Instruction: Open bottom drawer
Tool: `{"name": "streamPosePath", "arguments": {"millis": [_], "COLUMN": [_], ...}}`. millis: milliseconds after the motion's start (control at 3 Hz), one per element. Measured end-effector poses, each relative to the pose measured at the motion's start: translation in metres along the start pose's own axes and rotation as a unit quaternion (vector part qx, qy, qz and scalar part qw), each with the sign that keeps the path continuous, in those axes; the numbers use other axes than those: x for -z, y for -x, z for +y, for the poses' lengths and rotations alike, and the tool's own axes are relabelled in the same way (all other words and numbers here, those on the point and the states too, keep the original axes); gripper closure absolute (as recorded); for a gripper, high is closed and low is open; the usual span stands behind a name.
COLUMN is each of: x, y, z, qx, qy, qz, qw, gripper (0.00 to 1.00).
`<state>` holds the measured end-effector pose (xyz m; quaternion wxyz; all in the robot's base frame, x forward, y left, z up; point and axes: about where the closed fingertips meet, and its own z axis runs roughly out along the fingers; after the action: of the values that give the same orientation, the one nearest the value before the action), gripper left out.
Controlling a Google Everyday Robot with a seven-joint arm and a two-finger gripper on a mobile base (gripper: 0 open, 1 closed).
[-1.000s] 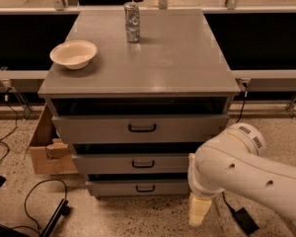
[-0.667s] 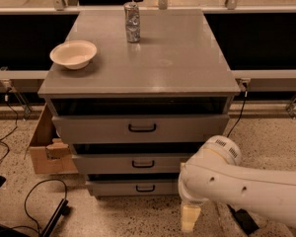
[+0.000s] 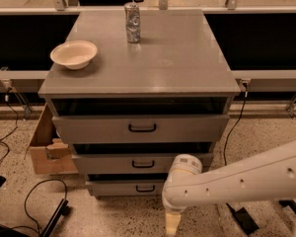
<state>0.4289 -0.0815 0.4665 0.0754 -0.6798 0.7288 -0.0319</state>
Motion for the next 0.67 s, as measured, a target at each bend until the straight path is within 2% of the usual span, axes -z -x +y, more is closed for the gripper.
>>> {"name": "streamPosePath", "arguments": {"millis": [333,667], "x": [-0.048,-0.096], "y": [0.009,0.016], "z": [-0.006,-0.018], "qx": [-0.029,-0.045], "qy": [0.006,0.01], "qz": [-0.007,0.002], "qw": [0.9995,0.9989], "gripper": [0.0,0.0]}}
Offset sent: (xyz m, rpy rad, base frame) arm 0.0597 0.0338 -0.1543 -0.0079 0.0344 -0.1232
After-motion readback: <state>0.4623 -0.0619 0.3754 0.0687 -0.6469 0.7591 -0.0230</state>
